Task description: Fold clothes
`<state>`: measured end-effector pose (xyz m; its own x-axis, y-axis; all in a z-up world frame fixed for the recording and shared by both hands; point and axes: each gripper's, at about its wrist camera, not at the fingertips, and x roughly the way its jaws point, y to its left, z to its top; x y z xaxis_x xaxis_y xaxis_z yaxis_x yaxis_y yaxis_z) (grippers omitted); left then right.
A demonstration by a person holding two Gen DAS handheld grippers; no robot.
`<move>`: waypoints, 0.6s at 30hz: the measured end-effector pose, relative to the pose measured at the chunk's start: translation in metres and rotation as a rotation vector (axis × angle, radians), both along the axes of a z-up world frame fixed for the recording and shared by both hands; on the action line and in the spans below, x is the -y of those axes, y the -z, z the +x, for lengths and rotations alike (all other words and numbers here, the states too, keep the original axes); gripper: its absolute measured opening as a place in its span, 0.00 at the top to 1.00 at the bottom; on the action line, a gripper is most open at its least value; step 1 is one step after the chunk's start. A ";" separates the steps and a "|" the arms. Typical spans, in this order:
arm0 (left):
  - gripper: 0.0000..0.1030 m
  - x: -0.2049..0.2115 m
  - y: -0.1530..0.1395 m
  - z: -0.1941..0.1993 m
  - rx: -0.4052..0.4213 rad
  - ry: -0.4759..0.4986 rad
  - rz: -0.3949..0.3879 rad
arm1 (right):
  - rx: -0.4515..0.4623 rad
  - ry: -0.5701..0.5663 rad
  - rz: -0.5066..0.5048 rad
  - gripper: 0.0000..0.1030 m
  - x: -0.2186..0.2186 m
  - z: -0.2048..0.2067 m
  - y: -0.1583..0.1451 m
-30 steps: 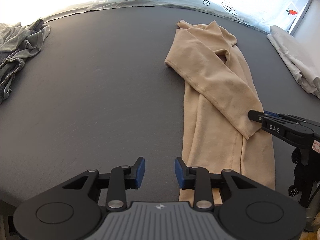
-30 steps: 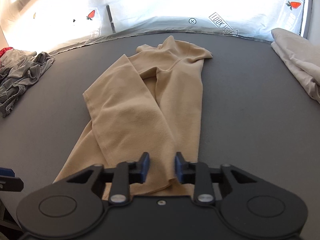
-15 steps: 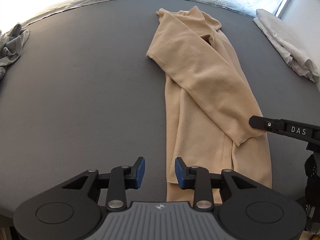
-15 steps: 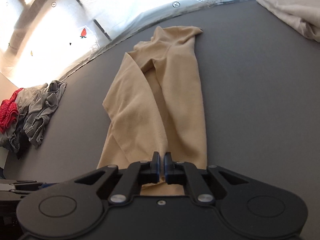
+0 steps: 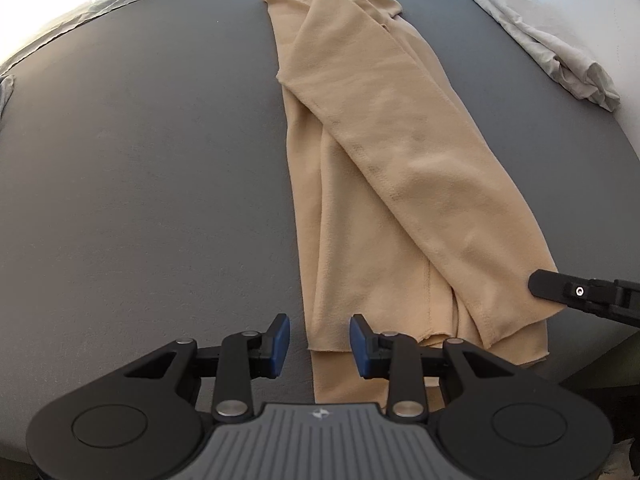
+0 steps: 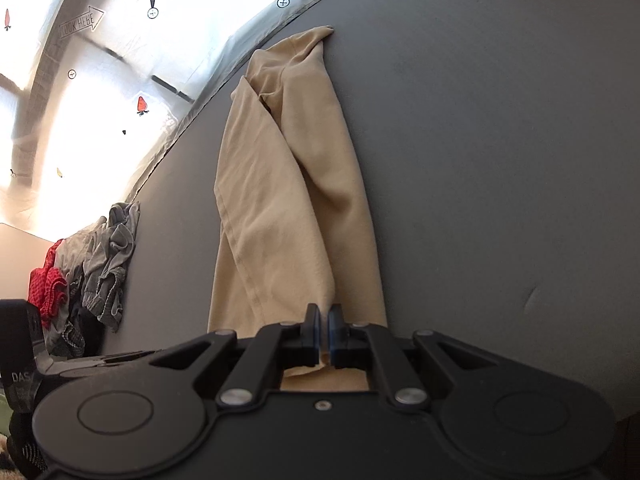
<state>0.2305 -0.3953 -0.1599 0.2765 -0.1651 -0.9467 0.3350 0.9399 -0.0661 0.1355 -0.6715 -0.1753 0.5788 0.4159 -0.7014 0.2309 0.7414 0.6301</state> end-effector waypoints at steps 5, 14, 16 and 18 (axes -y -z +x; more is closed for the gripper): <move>0.64 -0.006 0.003 0.005 -0.001 0.021 -0.006 | -0.038 0.008 -0.020 0.96 -0.004 -0.009 0.006; 0.60 -0.018 -0.001 0.013 0.004 0.015 -0.032 | -0.037 0.013 -0.090 0.85 -0.007 -0.007 0.000; 0.58 -0.023 0.000 0.015 -0.007 -0.006 -0.050 | -0.013 0.035 -0.113 0.75 -0.002 -0.006 -0.005; 0.56 -0.027 0.004 0.015 -0.032 -0.023 -0.077 | -0.008 0.056 -0.110 0.70 0.004 -0.002 -0.004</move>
<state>0.2453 -0.3687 -0.1638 0.2512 -0.2323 -0.9397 0.3104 0.9388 -0.1491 0.1334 -0.6755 -0.1710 0.5935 0.3032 -0.7455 0.2786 0.7917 0.5438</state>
